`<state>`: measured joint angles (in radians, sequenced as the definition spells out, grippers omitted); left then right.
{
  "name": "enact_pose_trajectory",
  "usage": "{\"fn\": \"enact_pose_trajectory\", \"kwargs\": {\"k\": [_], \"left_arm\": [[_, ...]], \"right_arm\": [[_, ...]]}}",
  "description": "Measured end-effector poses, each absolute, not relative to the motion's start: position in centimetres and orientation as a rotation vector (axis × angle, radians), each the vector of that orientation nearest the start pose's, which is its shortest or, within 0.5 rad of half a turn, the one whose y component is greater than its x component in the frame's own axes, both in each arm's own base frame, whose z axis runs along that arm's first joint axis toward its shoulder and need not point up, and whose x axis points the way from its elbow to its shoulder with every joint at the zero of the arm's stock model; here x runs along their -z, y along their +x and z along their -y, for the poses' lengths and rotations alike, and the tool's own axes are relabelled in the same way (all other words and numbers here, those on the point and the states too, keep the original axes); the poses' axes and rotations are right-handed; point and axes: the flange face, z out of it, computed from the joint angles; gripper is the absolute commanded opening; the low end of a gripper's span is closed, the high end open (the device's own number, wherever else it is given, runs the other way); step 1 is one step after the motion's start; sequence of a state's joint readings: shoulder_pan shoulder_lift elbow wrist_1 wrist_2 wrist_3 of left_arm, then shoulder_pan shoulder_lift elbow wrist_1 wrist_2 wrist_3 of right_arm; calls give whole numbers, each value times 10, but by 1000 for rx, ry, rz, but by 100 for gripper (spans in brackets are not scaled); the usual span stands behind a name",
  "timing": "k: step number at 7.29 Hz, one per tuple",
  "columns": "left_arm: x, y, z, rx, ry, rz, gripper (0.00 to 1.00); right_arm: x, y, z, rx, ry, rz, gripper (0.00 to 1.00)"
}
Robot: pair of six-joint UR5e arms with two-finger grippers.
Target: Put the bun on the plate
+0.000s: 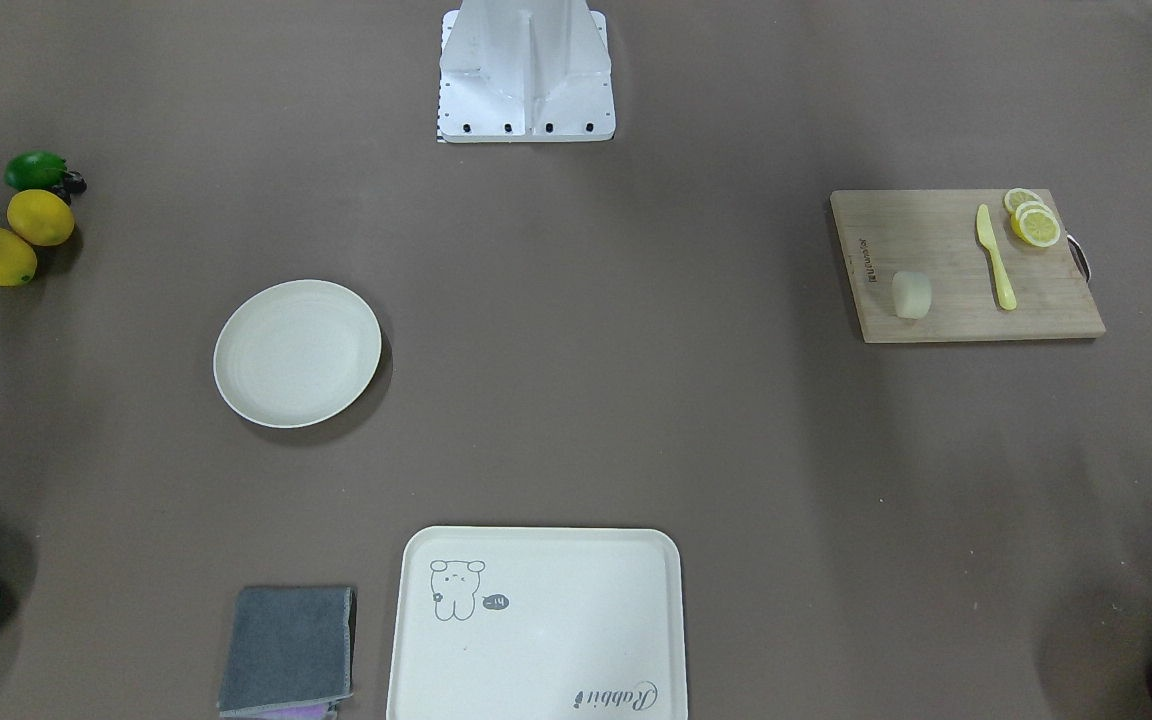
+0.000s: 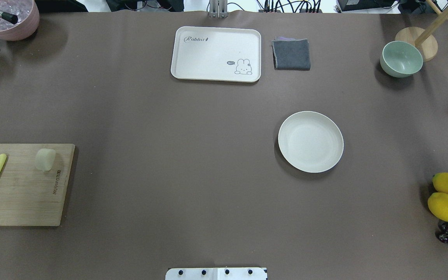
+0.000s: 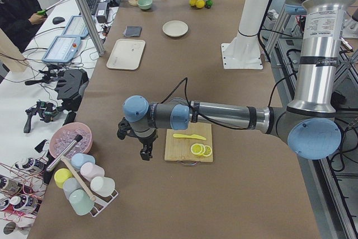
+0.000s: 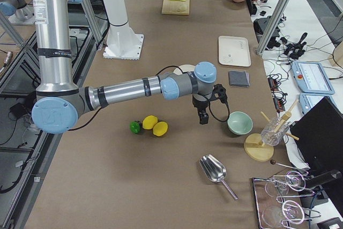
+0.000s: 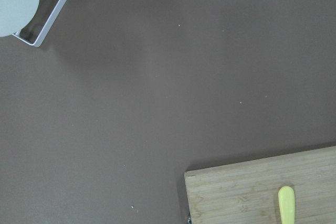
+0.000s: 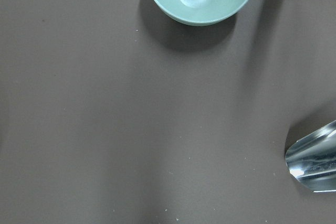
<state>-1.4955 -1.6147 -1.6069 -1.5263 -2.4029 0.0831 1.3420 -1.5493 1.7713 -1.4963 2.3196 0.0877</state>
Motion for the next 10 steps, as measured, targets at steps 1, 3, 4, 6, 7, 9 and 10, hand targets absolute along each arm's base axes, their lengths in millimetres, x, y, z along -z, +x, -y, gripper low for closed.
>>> {"fn": "enact_pose_trajectory", "kwargs": {"k": [1, 3, 4, 6, 7, 9, 10], "left_arm": [[-613, -22, 514, -173, 59, -832, 98], [-604, -27, 498, -176, 93, -838, 98], [-602, -31, 487, -178, 105, -840, 98], [-612, -34, 468, -203, 164, -831, 98], [-620, -34, 465, -212, 184, -829, 98], [-630, -32, 466, -211, 178, -830, 98], [-631, -30, 465, -212, 177, -833, 98]], "right_arm": [[-543, -51, 510, 243, 163, 774, 100], [-550, -46, 510, 229, 159, 742, 100], [-554, -43, 507, 219, 152, 737, 100], [-568, -38, 502, 203, 127, 734, 100], [-579, -37, 500, 196, 107, 732, 100], [-585, -26, 498, 180, 108, 730, 100], [-580, -22, 498, 176, 121, 732, 100]]}}
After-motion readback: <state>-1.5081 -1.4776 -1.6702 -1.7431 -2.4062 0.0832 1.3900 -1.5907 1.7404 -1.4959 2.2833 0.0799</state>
